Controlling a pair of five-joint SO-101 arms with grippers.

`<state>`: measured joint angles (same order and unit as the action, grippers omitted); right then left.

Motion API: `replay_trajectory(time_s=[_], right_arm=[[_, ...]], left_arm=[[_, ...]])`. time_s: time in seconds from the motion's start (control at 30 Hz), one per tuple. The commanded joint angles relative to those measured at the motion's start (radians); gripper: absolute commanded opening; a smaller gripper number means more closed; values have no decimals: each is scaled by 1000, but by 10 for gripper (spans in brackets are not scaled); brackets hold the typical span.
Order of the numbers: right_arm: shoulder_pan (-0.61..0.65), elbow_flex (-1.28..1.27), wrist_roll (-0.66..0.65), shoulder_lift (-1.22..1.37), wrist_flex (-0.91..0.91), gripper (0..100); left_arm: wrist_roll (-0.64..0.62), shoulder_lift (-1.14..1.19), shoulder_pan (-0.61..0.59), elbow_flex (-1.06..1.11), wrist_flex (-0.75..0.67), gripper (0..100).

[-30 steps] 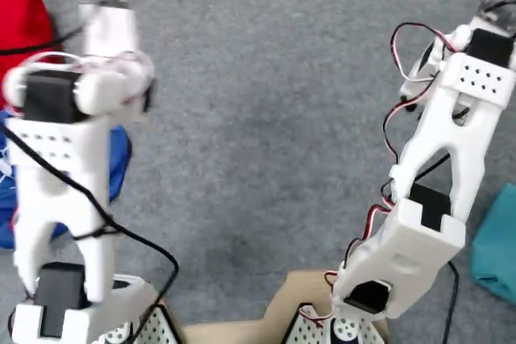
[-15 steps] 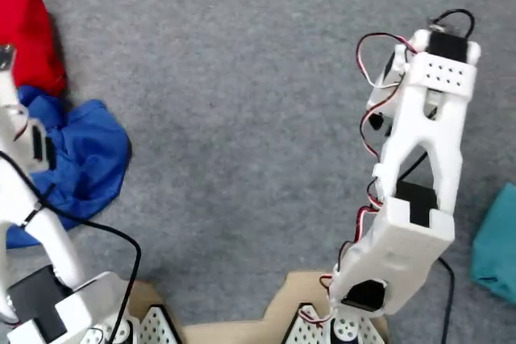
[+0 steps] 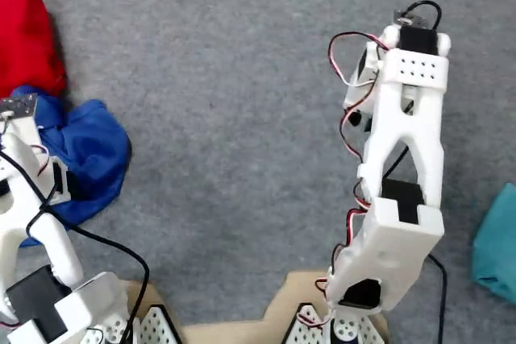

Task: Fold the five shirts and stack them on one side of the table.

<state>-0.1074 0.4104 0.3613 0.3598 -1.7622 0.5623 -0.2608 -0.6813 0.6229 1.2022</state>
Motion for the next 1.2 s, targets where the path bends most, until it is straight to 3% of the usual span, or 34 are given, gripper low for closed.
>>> replay_trajectory(time_s=[0.0, 0.13, 0.4, 0.63, 0.9, 1.17], right_arm=[[19, 5, 11, -88, 9, 83], [21, 5, 12, -88, 9, 82], [16, 5, 37, -90, 5, 81], [18, 5, 34, -84, 9, 82], [21, 2, 31, -82, 9, 82], [21, -2, 31, -82, 18, 82]], left_arm=[[2, -33, 2, 0, -21, 176], [5, -33, 38, 0, -25, 10], [0, -39, 123, -2, -20, 19], [-5, -35, 106, -87, -18, 22], [-181, -33, 78, -130, -54, 284], [-210, -31, 77, 29, -238, 288]])
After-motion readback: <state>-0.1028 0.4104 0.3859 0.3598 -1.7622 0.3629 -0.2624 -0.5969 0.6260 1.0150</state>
